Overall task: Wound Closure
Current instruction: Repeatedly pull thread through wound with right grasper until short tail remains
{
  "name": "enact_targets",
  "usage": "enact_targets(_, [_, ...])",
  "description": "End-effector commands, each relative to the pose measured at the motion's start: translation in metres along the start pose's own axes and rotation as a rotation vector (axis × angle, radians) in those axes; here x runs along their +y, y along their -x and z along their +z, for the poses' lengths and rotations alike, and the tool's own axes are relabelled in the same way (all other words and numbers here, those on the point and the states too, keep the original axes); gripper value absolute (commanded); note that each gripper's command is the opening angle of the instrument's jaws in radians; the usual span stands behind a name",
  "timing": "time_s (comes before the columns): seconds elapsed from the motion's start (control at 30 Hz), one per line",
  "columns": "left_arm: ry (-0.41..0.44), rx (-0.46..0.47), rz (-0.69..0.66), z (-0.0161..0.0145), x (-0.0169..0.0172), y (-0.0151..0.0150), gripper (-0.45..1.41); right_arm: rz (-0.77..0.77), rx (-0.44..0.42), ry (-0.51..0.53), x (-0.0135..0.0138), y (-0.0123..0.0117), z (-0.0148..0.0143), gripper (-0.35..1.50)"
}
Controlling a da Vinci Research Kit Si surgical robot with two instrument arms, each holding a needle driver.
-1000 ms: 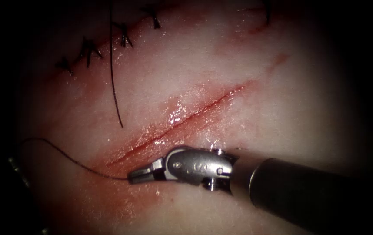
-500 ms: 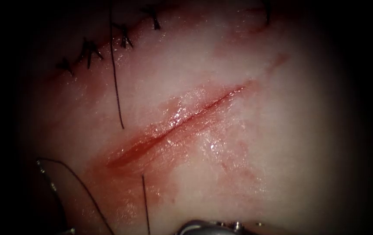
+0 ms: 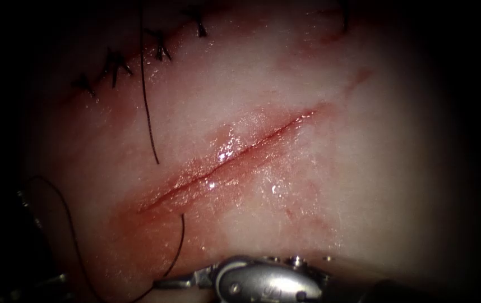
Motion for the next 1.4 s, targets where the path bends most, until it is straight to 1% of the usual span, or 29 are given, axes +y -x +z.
enact_targets(0.03, [-0.010, 0.000, -0.002, 0.0006, -0.0004, 0.0007, -0.45, -0.016, -0.007, 0.016, 0.0019, 0.0010, -0.0003, 1.25])
enact_targets(0.17, [-0.045, -0.022, 0.012, 0.0006, -0.0014, 0.0015, -0.45, -0.036, -0.029, 0.040, 0.0031, 0.0028, -0.0009, 1.25])
enact_targets(0.2, [-0.049, -0.025, 0.013, 0.0007, -0.0015, 0.0017, -0.45, -0.041, -0.035, 0.051, 0.0034, 0.0036, -0.0008, 1.25])
enact_targets(0.23, [-0.049, -0.025, 0.013, 0.0007, -0.0015, 0.0017, -0.45, -0.041, -0.035, 0.051, 0.0034, 0.0036, -0.0008, 1.25])
enact_targets(0.27, [-0.056, -0.030, 0.014, 0.0010, -0.0015, 0.0019, -0.45, -0.044, -0.048, 0.056, 0.0038, 0.0048, -0.0005, 1.25])
enact_targets(0.3, [-0.056, -0.030, 0.014, 0.0010, -0.0015, 0.0019, -0.45, -0.044, -0.048, 0.056, 0.0038, 0.0048, -0.0005, 1.25])
enact_targets(0.33, [-0.062, -0.034, 0.015, 0.0012, -0.0014, 0.0019, -0.45, -0.053, -0.065, 0.063, 0.0043, 0.0063, 0.0000, 1.23])
enact_targets(0.43, [-0.060, -0.030, 0.015, 0.0015, -0.0012, 0.0018, -0.45, -0.054, -0.090, 0.081, 0.0056, 0.0085, 0.0010, 1.23])
enact_targets(0.5, [-0.061, -0.031, 0.016, 0.0016, -0.0012, 0.0018, -0.45, -0.054, -0.094, 0.086, 0.0059, 0.0089, 0.0012, 1.21])
enact_targets(0.53, [-0.061, -0.029, 0.016, 0.0016, -0.0010, 0.0018, -0.45, -0.054, -0.100, 0.085, 0.0064, 0.0095, 0.0016, 1.15])
enact_targets(0.57, [-0.060, -0.028, 0.017, 0.0017, -0.0010, 0.0017, -0.45, -0.056, -0.094, 0.069, 0.0065, 0.0097, 0.0018, 1.01])
enact_targets(0.6, [-0.060, -0.028, 0.017, 0.0017, -0.0010, 0.0017, -0.45, -0.057, -0.087, 0.052, 0.0065, 0.0098, 0.0019, 0.74])
enact_targets(0.67, [-0.060, -0.027, 0.017, 0.0017, -0.0009, 0.0017, -0.45, -0.062, -0.074, -0.017, 0.0063, 0.0100, 0.0022, -0.25])
enact_targets(0.7, [-0.061, -0.028, 0.017, 0.0017, -0.0009, 0.0017, -0.45, -0.065, -0.087, -0.043, 0.0061, 0.0100, 0.0024, -0.35])
enact_targets(0.73, [-0.059, -0.026, 0.018, 0.0018, -0.0009, 0.0018, -0.45, -0.073, -0.098, -0.053, 0.0059, 0.0100, 0.0026, -0.35])
enact_targets(0.77, [-0.059, -0.026, 0.018, 0.0019, -0.0009, 0.0017, -0.45, -0.049, -0.104, -0.058, 0.0055, 0.0101, 0.0031, -0.35])
enact_targets(0.87, [-0.057, -0.021, 0.019, 0.0021, -0.0007, 0.0017, -0.45, -0.045, -0.104, -0.066, 0.0048, 0.0103, 0.0033, -0.35])
enact_targets(0.9, [-0.058, -0.022, 0.019, 0.0022, -0.0006, 0.0017, -0.45, -0.047, -0.105, -0.066, 0.0047, 0.0102, 0.0032, -0.35])
enact_targets(1.0, [-0.057, -0.017, 0.022, 0.0024, -0.0002, 0.0018, -0.45, -0.040, -0.127, -0.105, 0.0030, 0.0096, 0.0017, -0.35])
enact_targets(1.1, [-0.055, -0.007, 0.025, 0.0026, 0.0002, 0.0019, -0.45, -0.018, -0.154, -0.164, 0.0003, 0.0086, -0.0002, -0.35])
enact_targets(1.13, [-0.057, -0.008, 0.026, 0.0027, 0.0003, 0.0019, -0.45, 0.000, -0.157, -0.182, -0.0010, 0.0082, -0.0010, -0.35])
enact_targets(1.23, [-0.049, -0.006, 0.032, 0.0030, 0.0010, 0.0021, -0.45, 0.029, -0.138, -0.229, -0.0041, 0.0067, -0.0026, -0.35])
enact_targets(1.27, [-0.049, -0.006, 0.032, 0.0030, 0.0010, 0.0021, -0.45, 0.029, -0.138, -0.229, -0.0041, 0.0067, -0.0026, -0.35])
enact_targets(1.3, [-0.044, -0.008, 0.038, 0.0032, 0.0016, 0.0023, -0.45, 0.033, -0.128, -0.254, -0.0057, 0.0057, -0.0032, -0.35])
enact_targets(1.33, [-0.042, -0.008, 0.040, 0.0033, 0.0019, 0.0024, -0.45, 0.036, -0.122, -0.270, -0.0068, 0.0049, -0.0035, -0.35])
enact_targets(1.37, [-0.042, -0.008, 0.040, 0.0033, 0.0019, 0.0024, -0.45, 0.036, -0.122, -0.270, -0.0068, 0.0049, -0.0035, -0.35])
enact_targets(1.4, [-0.039, -0.006, 0.050, 0.0034, 0.0024, 0.0025, -0.45, 0.040, -0.111, -0.303, -0.0084, 0.0037, -0.0035, -0.35])
